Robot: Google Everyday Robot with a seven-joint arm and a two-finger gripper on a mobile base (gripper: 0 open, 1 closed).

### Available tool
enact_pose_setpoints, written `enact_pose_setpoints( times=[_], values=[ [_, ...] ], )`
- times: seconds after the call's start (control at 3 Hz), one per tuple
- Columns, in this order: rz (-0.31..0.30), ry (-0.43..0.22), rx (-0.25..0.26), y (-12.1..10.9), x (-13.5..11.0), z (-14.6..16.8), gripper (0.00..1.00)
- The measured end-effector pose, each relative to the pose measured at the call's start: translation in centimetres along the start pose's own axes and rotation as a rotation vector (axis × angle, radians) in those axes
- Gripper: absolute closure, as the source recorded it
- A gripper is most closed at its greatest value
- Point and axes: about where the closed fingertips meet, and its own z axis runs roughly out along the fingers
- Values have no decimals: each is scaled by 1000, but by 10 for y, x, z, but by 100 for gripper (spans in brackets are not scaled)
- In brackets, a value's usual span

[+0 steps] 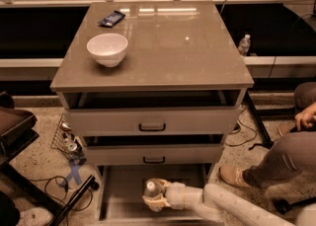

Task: Pick blue plastic bottle from bottom drawer and place on counter

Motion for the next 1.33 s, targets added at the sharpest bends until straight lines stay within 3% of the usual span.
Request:
enact_pose_setpoints(
  times=[0.33,0.67,1.0,1.33],
  values=[
    [39,-41,84,10,-109,-57,100],
    [40,-77,148,12,-179,-95,100],
    [37,-89,206,17,-237,-126,100],
    [37,-89,206,17,-237,-126,100]
  ],
)
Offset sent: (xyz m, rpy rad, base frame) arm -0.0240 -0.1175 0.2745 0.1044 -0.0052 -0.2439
